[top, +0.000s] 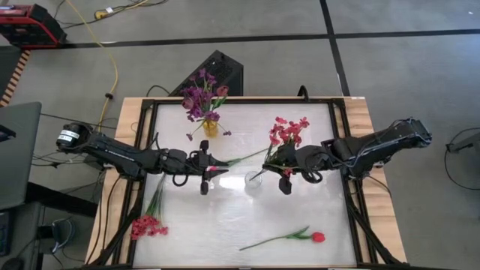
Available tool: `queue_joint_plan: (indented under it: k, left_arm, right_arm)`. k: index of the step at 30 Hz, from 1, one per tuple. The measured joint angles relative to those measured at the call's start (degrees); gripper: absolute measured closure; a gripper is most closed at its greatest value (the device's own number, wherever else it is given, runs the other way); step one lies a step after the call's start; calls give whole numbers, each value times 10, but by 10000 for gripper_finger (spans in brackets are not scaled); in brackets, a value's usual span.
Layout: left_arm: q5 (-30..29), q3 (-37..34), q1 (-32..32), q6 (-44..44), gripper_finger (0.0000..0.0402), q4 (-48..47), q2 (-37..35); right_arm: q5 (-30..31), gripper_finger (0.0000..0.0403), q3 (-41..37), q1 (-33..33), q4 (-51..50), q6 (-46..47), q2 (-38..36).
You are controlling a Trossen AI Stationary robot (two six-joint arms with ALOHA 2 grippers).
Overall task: Sort flowers into vase by color
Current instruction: Put the top red flowers into the transparent vase
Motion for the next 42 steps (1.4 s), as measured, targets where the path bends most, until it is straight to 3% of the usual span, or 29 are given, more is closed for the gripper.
queue_joint_plan:
  k: [18, 29, 42]
  left_arm:
    - [0, 0, 9, -1, 325, -3, 0]
    - [1, 0, 9, -14, 324, -3, 0]
    - [6, 0, 8, -21, 324, -19, 0]
  right_arm:
    - [4, 372, 0, 0, -33, -4, -20]
    - [15, 371, 0, -5, -29, -4, 34]
    - [2, 298, 0, -10, -13, 10, 88]
